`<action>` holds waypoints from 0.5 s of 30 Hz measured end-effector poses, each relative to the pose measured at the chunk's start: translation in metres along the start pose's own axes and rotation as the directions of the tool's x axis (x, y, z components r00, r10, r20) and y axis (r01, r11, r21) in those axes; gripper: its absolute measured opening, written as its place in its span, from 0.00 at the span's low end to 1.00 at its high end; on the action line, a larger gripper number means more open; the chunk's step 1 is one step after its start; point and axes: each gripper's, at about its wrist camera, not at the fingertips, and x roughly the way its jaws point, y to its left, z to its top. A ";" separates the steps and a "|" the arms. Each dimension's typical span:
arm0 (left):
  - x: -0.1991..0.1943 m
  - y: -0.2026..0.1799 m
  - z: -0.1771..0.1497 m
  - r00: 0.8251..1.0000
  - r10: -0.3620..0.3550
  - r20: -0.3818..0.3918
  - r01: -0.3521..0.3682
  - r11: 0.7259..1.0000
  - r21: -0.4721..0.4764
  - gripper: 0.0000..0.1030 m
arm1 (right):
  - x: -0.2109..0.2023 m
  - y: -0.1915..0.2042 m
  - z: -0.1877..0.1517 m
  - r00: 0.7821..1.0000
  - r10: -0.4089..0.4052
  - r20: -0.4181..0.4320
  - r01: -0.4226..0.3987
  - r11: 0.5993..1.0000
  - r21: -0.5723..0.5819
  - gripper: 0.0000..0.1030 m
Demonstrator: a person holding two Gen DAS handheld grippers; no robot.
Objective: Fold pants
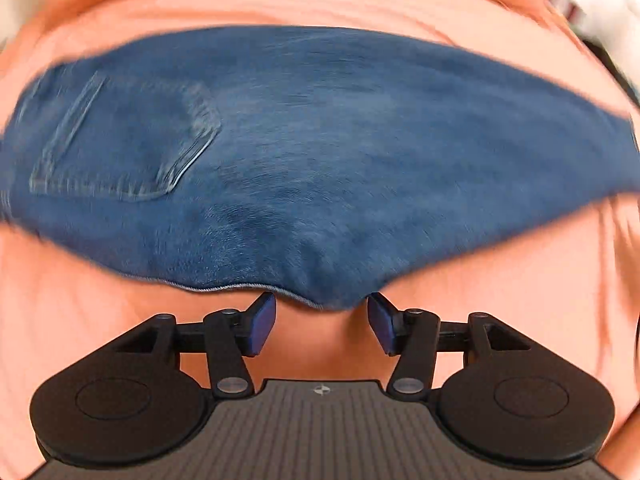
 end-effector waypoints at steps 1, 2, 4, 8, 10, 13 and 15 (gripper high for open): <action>0.001 0.006 0.001 1.000 -0.011 0.016 0.012 0.998 -0.054 0.60 | 0.002 -0.004 0.000 1.000 -0.021 -0.006 0.021 1.000 -0.010 0.23; 0.001 0.011 0.003 0.999 -0.022 0.031 0.024 0.995 -0.100 0.61 | 0.002 -0.010 -0.002 0.999 -0.038 -0.011 0.038 0.999 -0.011 0.26; -0.001 0.016 0.006 0.997 -0.036 0.063 0.045 0.986 -0.160 0.60 | 0.000 -0.031 -0.006 0.998 -0.053 -0.018 0.054 0.998 0.036 0.29; 0.000 0.010 0.014 0.998 0.014 0.066 -0.005 0.990 -0.143 0.24 | -0.004 -0.094 -0.009 0.999 -0.054 0.000 0.051 0.958 0.281 0.37; -0.005 0.004 0.019 0.997 0.049 0.065 -0.042 0.994 -0.100 0.15 | -0.007 -0.126 -0.012 0.997 -0.068 0.021 0.054 0.913 0.404 0.38; -0.026 0.000 0.030 0.993 0.062 0.101 -0.055 0.996 -0.071 0.12 | -0.012 -0.170 -0.016 0.995 -0.086 0.056 0.042 0.834 0.550 0.38; -0.042 -0.001 0.041 0.993 0.063 0.097 -0.058 0.997 -0.049 0.12 | -0.016 -0.197 -0.020 0.991 -0.089 0.104 0.003 0.775 0.632 0.39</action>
